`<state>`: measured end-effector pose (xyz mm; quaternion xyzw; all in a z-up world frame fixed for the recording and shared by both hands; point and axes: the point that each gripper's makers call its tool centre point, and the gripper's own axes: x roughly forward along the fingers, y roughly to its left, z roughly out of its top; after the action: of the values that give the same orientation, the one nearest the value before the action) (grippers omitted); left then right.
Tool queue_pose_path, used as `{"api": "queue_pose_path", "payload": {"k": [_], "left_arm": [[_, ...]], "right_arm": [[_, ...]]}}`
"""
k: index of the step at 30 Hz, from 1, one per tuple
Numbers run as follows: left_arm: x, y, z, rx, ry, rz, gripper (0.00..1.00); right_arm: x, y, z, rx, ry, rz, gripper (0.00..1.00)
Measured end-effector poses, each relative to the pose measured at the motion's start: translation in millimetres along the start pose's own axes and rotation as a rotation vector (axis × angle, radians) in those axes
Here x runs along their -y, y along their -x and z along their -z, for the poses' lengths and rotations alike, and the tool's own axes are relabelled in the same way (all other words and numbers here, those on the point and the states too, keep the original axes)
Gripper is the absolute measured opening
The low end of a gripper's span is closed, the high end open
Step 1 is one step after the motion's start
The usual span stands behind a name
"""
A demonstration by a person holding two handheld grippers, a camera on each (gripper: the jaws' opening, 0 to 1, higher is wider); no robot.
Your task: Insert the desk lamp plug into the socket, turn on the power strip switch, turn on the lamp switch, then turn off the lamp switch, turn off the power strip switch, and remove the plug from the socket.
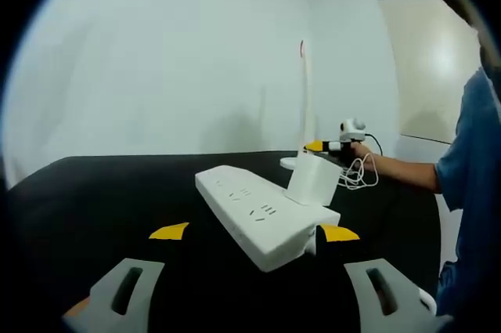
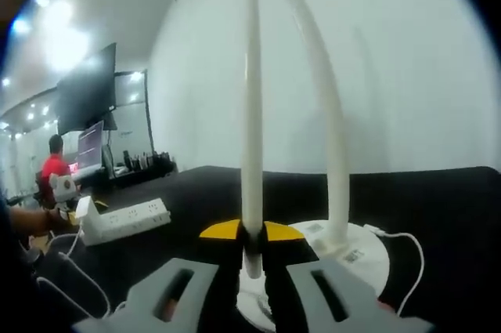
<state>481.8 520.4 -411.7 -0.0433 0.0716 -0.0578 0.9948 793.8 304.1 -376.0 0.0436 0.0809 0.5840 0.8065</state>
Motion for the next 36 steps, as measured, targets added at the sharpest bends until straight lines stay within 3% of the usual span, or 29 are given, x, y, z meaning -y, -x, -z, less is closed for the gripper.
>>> {"api": "queue_pose_path", "payload": {"k": [36], "left_arm": [[-1.8,-0.7,1.3,-0.009,-0.002,-0.007,0.6]], "right_arm": [[19.9,-3.3,-1.6,0.012,0.066,0.086,0.12]]}}
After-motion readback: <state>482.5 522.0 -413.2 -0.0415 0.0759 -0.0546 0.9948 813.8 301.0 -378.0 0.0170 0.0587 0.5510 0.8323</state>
